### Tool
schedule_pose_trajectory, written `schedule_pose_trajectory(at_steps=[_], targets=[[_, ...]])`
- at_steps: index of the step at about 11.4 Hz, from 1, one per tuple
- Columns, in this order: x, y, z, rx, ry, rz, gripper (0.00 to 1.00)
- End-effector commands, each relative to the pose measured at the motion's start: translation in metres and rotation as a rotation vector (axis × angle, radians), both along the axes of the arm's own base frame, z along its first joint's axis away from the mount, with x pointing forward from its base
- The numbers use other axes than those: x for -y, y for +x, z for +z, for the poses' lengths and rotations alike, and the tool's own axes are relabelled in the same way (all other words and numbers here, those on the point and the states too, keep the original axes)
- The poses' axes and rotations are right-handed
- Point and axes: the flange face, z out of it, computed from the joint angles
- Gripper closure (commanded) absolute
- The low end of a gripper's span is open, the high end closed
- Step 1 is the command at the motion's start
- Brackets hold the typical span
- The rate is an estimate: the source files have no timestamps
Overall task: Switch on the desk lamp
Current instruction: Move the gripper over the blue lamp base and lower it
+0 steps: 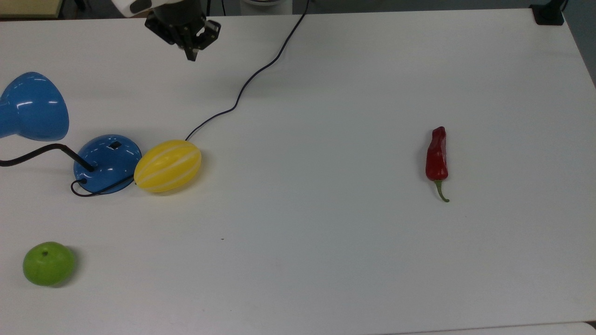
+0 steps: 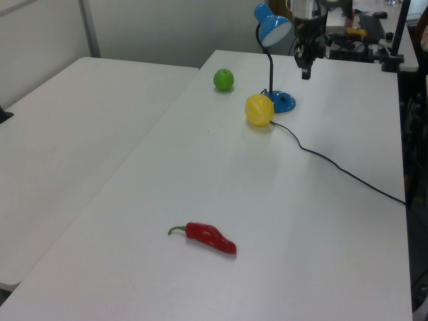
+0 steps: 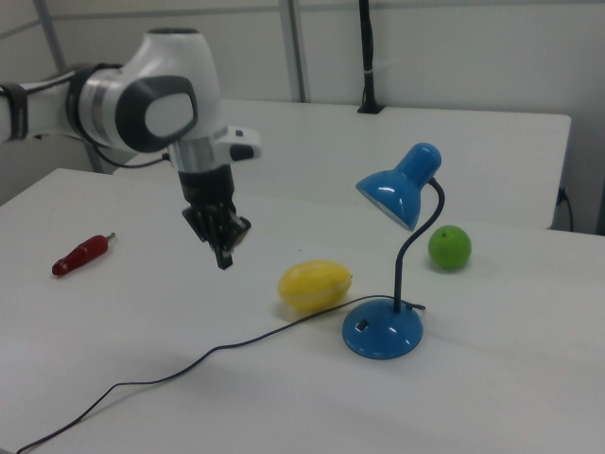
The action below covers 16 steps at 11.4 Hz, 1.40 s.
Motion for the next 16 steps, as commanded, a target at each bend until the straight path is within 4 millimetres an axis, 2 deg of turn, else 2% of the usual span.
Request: schedule_pose_trajectory(at_steps=[1,4,8,9,12,14,16], targets=[[0.044,-0.007,-0.038,0.049,-0.019,-0.114,1.00],[0.077,0.010,-0.066,0.139,-0.023,-0.234,1.00],[0.102,0.031,-0.118,0.214,-0.038,-0.314,1.00],[0.115,0.034,-0.125,0.241,-0.052,-0.320,1.00],[0.125,0.040,-0.144,0.268,-0.067,-0.320,1.00],[0.139,0.046,-0.144,0.340,-0.078,-0.329,1.00],[0.144,0.051,-0.149,0.368,-0.079,-0.331,1.00]])
